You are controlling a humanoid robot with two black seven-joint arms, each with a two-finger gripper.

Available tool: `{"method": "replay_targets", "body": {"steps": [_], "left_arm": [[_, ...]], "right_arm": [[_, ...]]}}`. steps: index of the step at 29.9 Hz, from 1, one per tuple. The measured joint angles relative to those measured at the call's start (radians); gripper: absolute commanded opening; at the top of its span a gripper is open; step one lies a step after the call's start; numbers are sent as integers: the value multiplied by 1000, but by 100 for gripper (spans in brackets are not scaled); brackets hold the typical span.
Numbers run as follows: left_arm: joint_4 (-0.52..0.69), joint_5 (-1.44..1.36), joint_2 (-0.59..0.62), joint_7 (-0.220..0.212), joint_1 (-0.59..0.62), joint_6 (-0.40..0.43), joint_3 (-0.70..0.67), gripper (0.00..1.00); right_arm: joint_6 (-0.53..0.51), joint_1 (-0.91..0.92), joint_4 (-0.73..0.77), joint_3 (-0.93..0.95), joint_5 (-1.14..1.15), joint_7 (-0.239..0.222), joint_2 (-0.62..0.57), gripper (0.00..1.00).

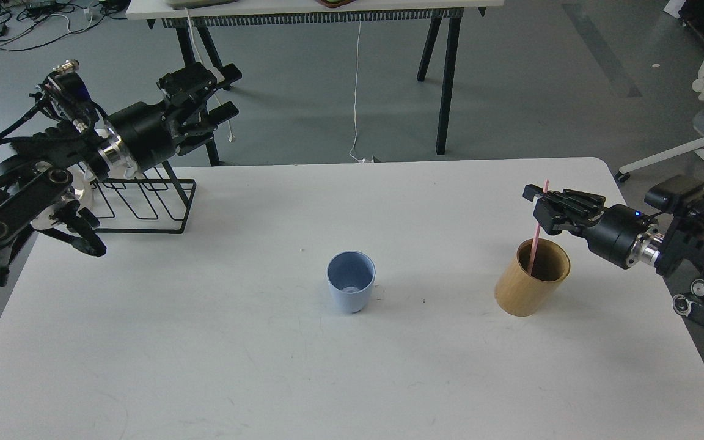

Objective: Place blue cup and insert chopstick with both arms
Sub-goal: 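Grasp the pink straw with the right gripper and pull it up, then carry the pink straw over the blue cup and lower it in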

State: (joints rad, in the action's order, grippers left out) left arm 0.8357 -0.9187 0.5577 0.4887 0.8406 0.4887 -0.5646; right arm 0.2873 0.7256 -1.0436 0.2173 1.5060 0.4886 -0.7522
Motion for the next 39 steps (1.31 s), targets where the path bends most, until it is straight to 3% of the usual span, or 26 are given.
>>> {"method": "replay_targets", "body": {"steps": [17,26,30,34,39], "left_arm": [[-11,-2,-23,0,0,0,3,87],[-17,-2,-41,0,2,0,3,87],[-34,2,-45,0,2,0,1,87],[-66,3,-49,0,2,0,0,89],[-112,3,-39,0,7,0,0,89]], "right_arm": [[-5,27,-191,98,-55,0,-165,0],[-2,175,-278,111,-124,0,-226,0],[6,237,-283,112,-129,0,-170,0],[33,281,-277,100,-131,0,-6,0],[35,355,-260,-15,-125,0,115,0]]}}
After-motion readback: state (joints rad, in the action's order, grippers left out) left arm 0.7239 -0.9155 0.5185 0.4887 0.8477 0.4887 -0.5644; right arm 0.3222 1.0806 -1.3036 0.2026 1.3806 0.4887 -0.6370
